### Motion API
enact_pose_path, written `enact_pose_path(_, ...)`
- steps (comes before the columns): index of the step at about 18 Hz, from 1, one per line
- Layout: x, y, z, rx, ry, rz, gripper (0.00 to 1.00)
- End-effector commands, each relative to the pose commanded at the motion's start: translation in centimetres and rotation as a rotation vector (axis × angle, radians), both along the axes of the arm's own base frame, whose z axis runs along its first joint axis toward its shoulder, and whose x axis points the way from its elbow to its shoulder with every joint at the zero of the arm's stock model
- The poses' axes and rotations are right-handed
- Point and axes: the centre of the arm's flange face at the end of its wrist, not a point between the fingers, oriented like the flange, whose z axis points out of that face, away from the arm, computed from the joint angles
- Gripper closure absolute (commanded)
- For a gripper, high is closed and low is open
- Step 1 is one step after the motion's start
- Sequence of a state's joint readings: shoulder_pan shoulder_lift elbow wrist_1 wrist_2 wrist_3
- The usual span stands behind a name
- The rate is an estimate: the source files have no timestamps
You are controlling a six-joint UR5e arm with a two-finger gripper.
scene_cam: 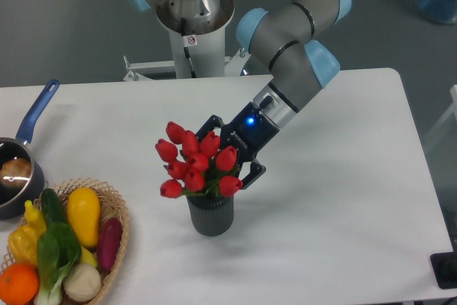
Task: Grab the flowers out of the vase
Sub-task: 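Close the gripper on the tulip stems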
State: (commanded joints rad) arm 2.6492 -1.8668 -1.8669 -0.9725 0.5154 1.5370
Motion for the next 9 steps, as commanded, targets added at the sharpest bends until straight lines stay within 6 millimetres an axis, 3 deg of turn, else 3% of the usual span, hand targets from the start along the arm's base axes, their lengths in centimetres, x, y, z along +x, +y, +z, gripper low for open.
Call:
enact_pose_path(6, 0.01, 0.00, -0.02, -0.002, -0.004, 0.002, 0.42)
enact_pose_path(9, -0.03, 0.02, 0.05, -0.003, -0.006, 0.004, 0.49)
